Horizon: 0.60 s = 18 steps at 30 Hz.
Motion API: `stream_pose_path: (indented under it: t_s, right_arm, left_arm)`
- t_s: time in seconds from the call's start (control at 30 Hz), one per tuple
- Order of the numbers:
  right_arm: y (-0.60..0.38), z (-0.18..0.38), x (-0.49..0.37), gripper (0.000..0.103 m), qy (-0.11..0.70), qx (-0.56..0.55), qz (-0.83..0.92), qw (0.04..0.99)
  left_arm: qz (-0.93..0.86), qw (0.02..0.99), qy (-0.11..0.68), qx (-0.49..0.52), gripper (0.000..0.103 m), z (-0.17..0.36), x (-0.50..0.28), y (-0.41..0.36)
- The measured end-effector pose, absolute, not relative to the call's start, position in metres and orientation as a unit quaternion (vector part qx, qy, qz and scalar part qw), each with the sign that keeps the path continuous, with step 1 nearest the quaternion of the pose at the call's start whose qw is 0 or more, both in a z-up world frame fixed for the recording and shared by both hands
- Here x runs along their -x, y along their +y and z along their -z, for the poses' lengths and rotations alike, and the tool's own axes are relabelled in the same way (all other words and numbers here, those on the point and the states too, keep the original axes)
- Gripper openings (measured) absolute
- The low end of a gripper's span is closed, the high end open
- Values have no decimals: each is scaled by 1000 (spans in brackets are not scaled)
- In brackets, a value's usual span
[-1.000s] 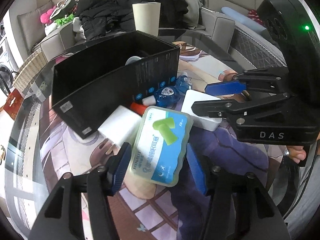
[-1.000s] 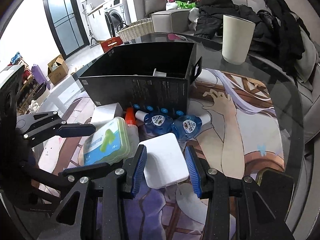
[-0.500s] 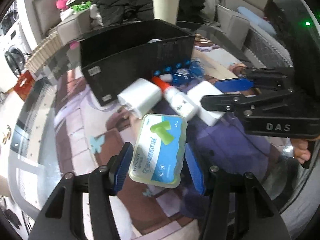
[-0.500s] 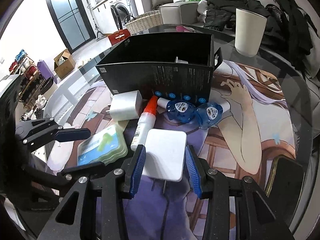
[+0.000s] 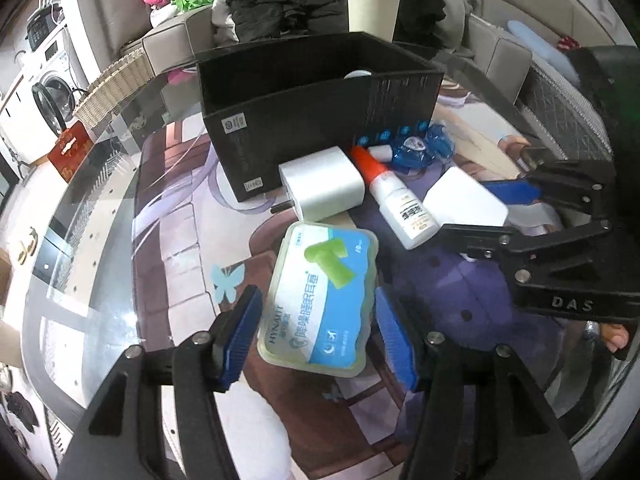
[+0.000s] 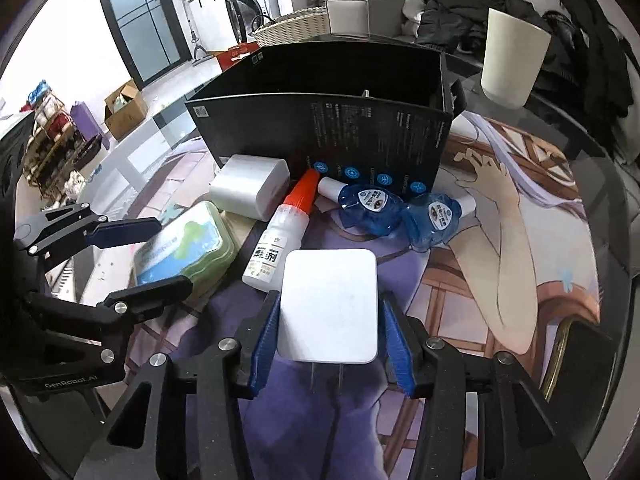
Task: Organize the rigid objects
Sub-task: 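Grasp the green-and-white earplug case with the left tool while the right tool grasps the white charger, then lift the earplug case and charger and carry both over the black box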
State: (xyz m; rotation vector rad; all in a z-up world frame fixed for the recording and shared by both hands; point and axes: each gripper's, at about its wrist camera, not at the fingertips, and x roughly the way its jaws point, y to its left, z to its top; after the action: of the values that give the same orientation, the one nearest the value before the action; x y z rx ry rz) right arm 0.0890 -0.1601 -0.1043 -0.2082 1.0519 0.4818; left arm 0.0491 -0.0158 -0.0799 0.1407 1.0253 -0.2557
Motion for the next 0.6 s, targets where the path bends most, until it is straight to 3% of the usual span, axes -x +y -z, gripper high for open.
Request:
stream_pose_path:
  t_s: [0.6]
  right_arm:
    - [-163, 105, -81, 45, 499, 105, -221, 831]
  left_arm:
    - [141, 855, 495, -73, 56, 84, -52, -25]
